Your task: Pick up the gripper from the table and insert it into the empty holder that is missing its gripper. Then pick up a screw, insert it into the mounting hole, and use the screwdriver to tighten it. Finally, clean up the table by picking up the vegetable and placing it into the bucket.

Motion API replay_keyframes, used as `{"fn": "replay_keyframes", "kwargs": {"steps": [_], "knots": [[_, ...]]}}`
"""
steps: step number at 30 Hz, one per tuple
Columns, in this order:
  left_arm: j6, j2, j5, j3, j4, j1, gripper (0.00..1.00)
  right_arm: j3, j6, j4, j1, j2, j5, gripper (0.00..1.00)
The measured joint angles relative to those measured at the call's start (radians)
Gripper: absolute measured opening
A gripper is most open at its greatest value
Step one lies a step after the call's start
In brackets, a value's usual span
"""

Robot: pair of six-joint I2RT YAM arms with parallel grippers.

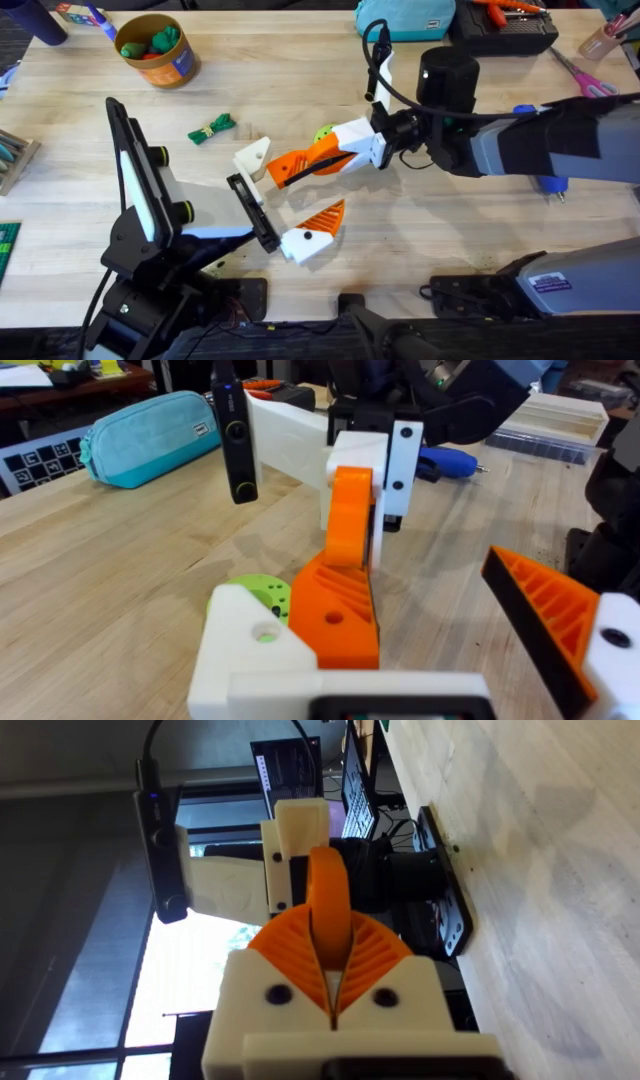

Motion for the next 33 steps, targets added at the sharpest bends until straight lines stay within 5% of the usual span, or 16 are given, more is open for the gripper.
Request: {"fn": "replay_keyframes", "kwargs": {"steps": [24, 33], "knots": [[0.000, 0.006, -0.003, 0.003, 0.014, 0.000, 0.987, 0.001, 0.078, 0.183, -0.030, 0.003, -0.006, 0.013], [0.000, 0.006, -0.037, 0.003, 0.014, 0.007, 0.987, 0.001, 0.044, 0.183, 0.027, 0.003, 0.035, 0.012]]}}
